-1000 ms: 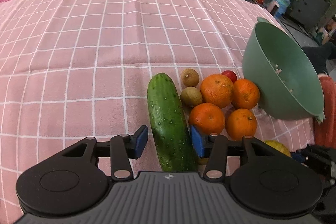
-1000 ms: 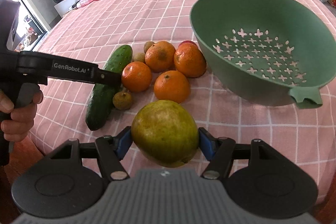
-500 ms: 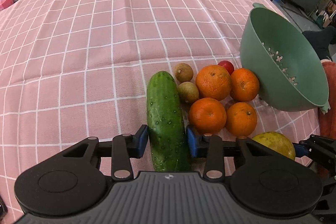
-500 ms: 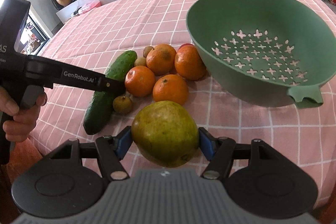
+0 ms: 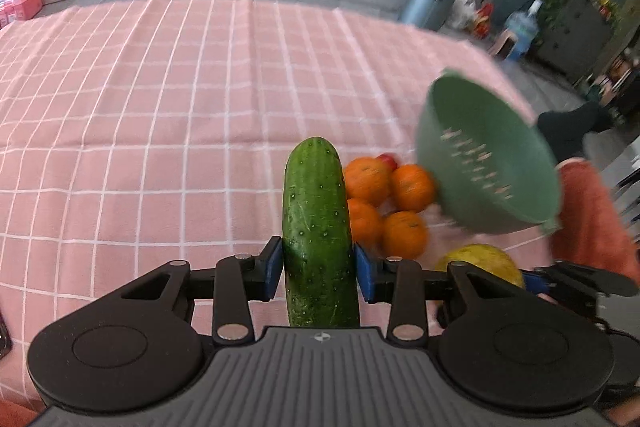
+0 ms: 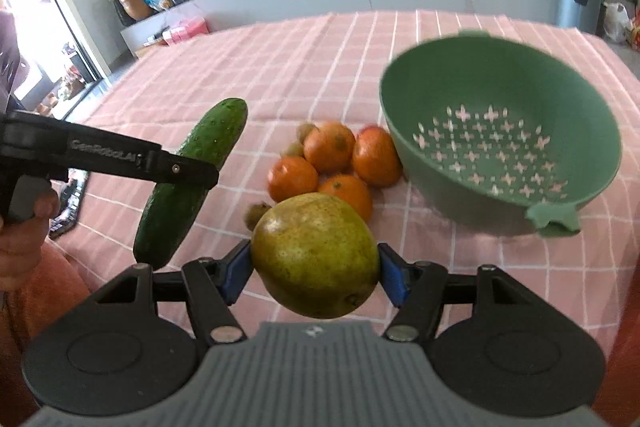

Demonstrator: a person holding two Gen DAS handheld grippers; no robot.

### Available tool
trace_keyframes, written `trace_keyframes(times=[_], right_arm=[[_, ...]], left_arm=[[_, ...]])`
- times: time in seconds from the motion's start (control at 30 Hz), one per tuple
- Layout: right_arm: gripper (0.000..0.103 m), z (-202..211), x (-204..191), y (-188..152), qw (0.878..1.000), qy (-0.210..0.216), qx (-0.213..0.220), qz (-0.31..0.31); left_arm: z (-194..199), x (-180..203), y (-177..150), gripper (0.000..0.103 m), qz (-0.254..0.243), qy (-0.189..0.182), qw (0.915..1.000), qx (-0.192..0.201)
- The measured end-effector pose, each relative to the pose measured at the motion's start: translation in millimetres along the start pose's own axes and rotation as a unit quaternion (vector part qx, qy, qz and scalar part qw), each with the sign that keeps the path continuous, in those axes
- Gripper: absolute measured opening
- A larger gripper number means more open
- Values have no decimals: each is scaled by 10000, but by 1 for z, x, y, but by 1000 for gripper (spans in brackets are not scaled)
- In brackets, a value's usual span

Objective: Organize fruits
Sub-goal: 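Lower the cucumber into the green colander with the left tool while the right tool lowers the pear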

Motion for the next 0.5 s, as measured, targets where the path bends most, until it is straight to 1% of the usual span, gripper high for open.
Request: trace_keyframes(times=[0.13, 0.27, 0.37, 0.5], right_arm=[[62, 19, 1, 22, 9997, 47, 212, 141], [62, 30, 13, 49, 9983, 34, 351, 463], [62, 32, 29, 70, 9970, -2, 350, 694], [62, 24, 56, 91, 9941, -203, 227, 1042]], left_arm=[[13, 25, 21, 42, 24, -260, 9993, 252], [13, 56, 42, 42, 5, -562, 9976, 412], [3, 76, 55, 42, 181, -789, 9958, 418], [-23, 95, 72, 42, 437, -927, 9938, 437]])
Point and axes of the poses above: each gripper's, at about its wrist camera, not at the fingertips, and z roughly against the way its jaws point, x to its right, y to its top, the point moved 10 cm from there along -z, roughly the way its jaws point, and after that the axes turned 15 degrees about x, right-handed, at the moved point
